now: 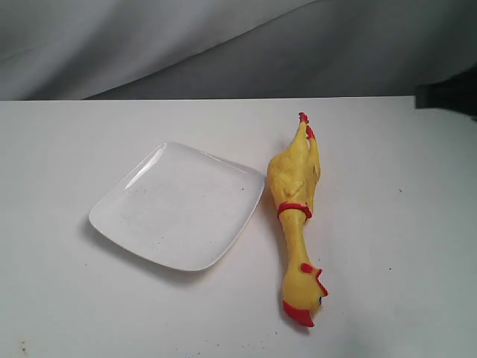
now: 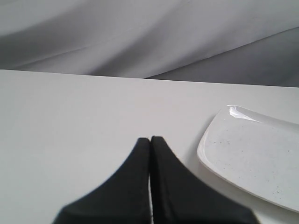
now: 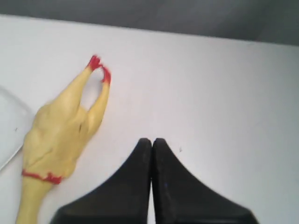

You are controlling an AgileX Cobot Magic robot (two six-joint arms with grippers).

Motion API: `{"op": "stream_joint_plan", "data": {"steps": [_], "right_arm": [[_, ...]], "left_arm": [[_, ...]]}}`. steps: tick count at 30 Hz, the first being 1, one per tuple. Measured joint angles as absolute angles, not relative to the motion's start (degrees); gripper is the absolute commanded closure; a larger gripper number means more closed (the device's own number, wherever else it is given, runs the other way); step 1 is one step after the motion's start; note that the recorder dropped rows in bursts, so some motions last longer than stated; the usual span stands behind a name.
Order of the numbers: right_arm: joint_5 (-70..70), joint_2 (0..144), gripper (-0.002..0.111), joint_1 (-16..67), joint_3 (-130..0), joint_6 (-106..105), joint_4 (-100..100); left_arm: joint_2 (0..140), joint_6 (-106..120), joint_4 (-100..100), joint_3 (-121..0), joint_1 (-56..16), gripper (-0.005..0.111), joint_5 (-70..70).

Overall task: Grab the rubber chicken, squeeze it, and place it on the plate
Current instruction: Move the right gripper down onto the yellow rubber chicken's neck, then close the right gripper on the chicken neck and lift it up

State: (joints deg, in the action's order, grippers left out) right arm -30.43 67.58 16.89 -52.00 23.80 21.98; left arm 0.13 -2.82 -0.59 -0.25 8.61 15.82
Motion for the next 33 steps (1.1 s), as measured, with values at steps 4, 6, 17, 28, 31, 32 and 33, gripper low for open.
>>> {"op": "stream_joint_plan", "data": {"steps": [4,6,17,28,31,32,33], "right_arm": [[-33.03,74.95,0.108,22.69,-54.23,14.25,12.52],[-33.03,77.33,0.108,25.38,-54.33,11.97,10.17],[-32.0,91.94,0.055,30.59,-54.37,9.97,4.42],[-26.37,101.49,0.053,30.59,-54.37,7.79,0.0],[-24.11,103.08,0.053,30.59,-54.37,7.66,-0.58],[-23.43,103.59,0.053,30.59,-54.37,7.66,-0.94],[-22.94,104.12,0.053,30.59,-54.37,7.66,-1.24]], "left_arm": [[0.13,-2.82,-0.59,-0.25,8.61,0.107,15.82],[0.13,-2.82,-0.59,-0.25,8.61,0.107,15.82],[0.13,-2.82,-0.59,-0.25,8.61,0.107,15.82],[0.13,-2.82,-0.59,-0.25,8.61,0.107,15.82],[0.13,-2.82,-0.59,-0.25,8.61,0.107,15.82],[0.13,-2.82,-0.59,-0.25,8.61,0.107,15.82],[0.13,-2.82,-0.59,-0.25,8.61,0.107,15.82]]}}
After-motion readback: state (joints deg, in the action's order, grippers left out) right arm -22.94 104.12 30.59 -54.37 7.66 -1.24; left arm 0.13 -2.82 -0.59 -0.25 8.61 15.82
